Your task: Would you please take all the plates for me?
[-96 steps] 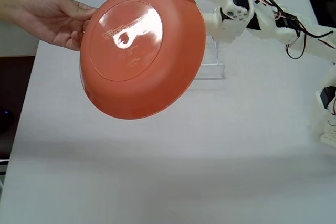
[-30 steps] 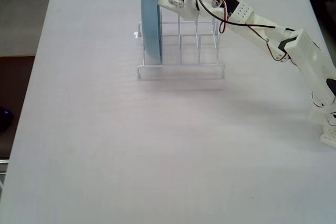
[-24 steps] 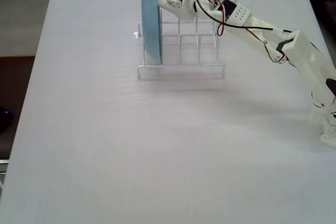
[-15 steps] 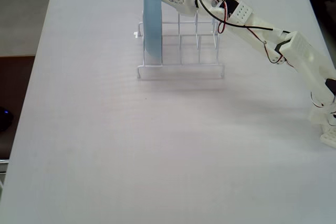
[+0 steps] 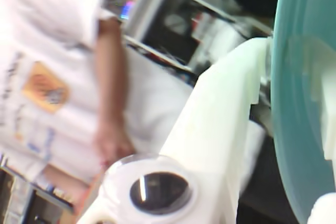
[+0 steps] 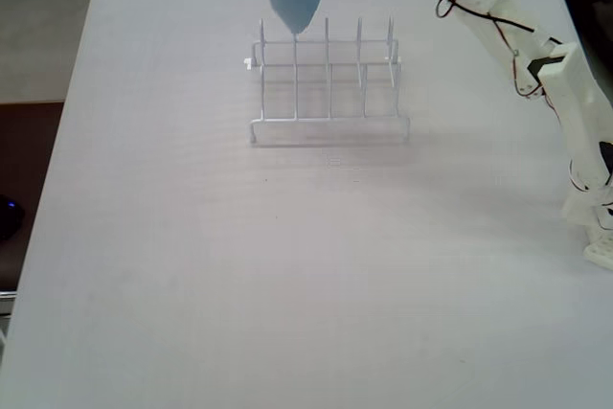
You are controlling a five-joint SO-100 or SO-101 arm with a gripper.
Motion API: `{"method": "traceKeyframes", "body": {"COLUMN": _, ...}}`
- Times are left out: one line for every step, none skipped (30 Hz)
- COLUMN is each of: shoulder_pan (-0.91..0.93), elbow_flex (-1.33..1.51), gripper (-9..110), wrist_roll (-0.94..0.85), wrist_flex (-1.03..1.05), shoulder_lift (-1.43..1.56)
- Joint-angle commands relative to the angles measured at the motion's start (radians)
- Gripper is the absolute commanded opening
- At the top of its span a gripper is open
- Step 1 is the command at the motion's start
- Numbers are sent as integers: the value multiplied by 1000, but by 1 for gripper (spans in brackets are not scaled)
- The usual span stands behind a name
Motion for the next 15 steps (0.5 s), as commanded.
{"method": "traceKeyframes", "body": {"shoulder_pan": -20, "elbow_flex": -71, "gripper": -1, "wrist_roll": -23, "wrist_flex": -3, "shoulder_lift": 242}}
{"method": "traceKeyframes", "body": {"shoulder_pan": -28, "elbow_flex": -38, "gripper": -1, "wrist_roll": -21, "wrist_flex": -3, "shoulder_lift": 281}}
{"method": "traceKeyframes", "body": {"shoulder_pan": -37, "elbow_flex": 3, "gripper": -1, "wrist_roll": -20, "wrist_flex": -6, "shoulder_lift": 322}}
{"method": "traceKeyframes", "body": {"shoulder_pan": -46, "elbow_flex": 51, "gripper": -1, "wrist_roll": -17, "wrist_flex": -17, "shoulder_lift": 367}}
{"method": "traceKeyframes", "body": {"shoulder_pan": -55, "elbow_flex": 100, "gripper": -1, "wrist_roll": -14, "wrist_flex": -34, "shoulder_lift": 410}}
{"method": "traceKeyframes", "body": {"shoulder_pan": -66, "elbow_flex": 150, "gripper": -1, "wrist_roll": -12, "wrist_flex": -58, "shoulder_lift": 453}}
{"method": "traceKeyframes", "body": {"shoulder_pan": -80, "elbow_flex": 204, "gripper": -1, "wrist_roll": -5, "wrist_flex": -87, "shoulder_lift": 492}}
{"method": "traceKeyframes", "body": {"shoulder_pan": -95, "elbow_flex": 253, "gripper": -1, "wrist_roll": 2, "wrist_flex": -118, "shoulder_lift": 532}}
{"method": "traceKeyframes", "body": {"shoulder_pan": -114, "elbow_flex": 290, "gripper": -1, "wrist_roll": 14, "wrist_flex": -141, "shoulder_lift": 561}}
{"method": "traceKeyframes", "body": {"shoulder_pan": -130, "elbow_flex": 313, "gripper": -1, "wrist_roll": 32, "wrist_flex": -155, "shoulder_lift": 583}}
{"method": "traceKeyframes", "body": {"shoulder_pan": -150, "elbow_flex": 321, "gripper": -1, "wrist_roll": 49, "wrist_flex": -155, "shoulder_lift": 595}}
{"method": "traceKeyframes", "body": {"shoulder_pan": -173, "elbow_flex": 325, "gripper": -1, "wrist_roll": 77, "wrist_flex": -155, "shoulder_lift": 604}}
{"method": "traceKeyframes", "body": {"shoulder_pan": -198, "elbow_flex": 327, "gripper": -1, "wrist_roll": 104, "wrist_flex": -156, "shoulder_lift": 609}}
{"method": "traceKeyframes", "body": {"shoulder_pan": -224, "elbow_flex": 327, "gripper": -1, "wrist_roll": 124, "wrist_flex": -158, "shoulder_lift": 611}}
{"method": "traceKeyframes", "body": {"shoulder_pan": -249, "elbow_flex": 327, "gripper": -1, "wrist_roll": 146, "wrist_flex": -167, "shoulder_lift": 611}}
